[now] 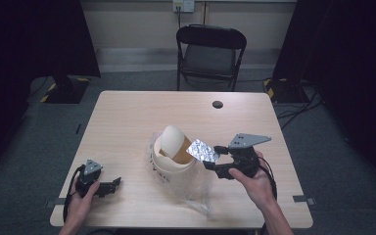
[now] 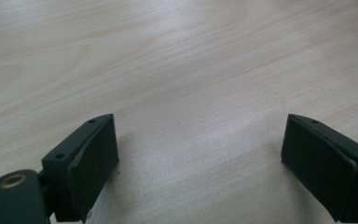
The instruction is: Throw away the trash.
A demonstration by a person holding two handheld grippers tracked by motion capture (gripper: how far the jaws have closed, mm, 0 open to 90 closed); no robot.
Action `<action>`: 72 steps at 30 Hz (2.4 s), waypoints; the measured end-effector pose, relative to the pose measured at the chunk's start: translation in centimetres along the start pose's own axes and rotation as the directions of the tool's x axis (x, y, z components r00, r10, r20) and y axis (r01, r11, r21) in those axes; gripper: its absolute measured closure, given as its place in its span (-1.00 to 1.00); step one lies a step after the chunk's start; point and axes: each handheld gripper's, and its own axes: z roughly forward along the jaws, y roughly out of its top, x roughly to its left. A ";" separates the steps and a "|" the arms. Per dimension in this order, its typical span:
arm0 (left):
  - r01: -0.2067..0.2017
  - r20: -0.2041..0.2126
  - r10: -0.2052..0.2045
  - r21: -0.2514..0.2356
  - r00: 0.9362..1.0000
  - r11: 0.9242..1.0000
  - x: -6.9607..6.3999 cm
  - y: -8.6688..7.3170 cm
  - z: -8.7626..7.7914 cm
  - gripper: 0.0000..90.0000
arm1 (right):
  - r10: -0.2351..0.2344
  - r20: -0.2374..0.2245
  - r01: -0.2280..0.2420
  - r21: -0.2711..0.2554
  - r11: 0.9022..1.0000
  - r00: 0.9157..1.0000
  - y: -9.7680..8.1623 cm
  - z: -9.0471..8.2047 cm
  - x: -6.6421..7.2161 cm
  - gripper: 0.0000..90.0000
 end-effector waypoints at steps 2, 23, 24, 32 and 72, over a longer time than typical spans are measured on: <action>0.000 0.001 0.000 0.000 1.000 1.000 0.0 0.0 0.0 -0.77 | -0.003 -0.003 0.003 0.005 1.000 1.000 0.2 0.5 0.0 -0.24; 0.000 0.001 0.000 0.000 1.000 1.000 0.0 0.0 0.0 -0.77 | -0.033 -0.049 0.037 0.080 0.996 0.998 1.1 3.3 -0.1 -0.24; 0.000 0.001 0.000 0.001 1.000 1.000 0.0 0.0 0.0 -0.77 | -0.033 -0.048 0.037 0.081 0.996 0.998 1.2 3.3 -0.1 -0.24; 0.000 0.001 0.000 0.001 1.000 1.000 0.0 0.0 0.0 -0.77 | -0.052 -0.057 0.056 0.080 0.995 0.997 2.3 4.2 0.1 -0.24; 0.000 0.002 0.000 0.000 1.000 1.000 0.0 0.0 0.0 -0.77 | 0.029 -0.002 -0.029 0.008 1.000 1.000 2.7 6.1 -0.7 -0.67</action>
